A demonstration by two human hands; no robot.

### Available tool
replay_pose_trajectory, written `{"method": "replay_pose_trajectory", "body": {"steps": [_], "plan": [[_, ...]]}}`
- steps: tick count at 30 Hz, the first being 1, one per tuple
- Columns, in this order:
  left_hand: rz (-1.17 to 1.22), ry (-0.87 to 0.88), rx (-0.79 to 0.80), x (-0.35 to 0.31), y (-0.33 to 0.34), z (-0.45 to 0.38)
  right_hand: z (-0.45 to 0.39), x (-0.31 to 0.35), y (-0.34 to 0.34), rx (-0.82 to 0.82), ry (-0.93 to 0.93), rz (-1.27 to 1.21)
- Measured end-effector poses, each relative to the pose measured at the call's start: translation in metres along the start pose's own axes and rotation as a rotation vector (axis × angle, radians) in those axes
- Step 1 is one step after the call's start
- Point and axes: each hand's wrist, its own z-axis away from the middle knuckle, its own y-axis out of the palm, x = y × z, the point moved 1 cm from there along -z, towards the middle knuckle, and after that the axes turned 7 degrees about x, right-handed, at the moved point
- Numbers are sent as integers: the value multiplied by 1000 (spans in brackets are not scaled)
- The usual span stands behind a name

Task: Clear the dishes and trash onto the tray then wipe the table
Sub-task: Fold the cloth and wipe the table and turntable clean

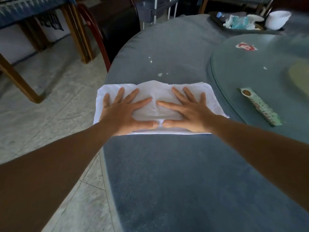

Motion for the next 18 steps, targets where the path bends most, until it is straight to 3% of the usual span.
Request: {"method": "replay_pose_trajectory", "body": {"steps": [18], "plan": [[22,209,43,60,-43,-181,-129,-40,-42,-31,238,-57]]}}
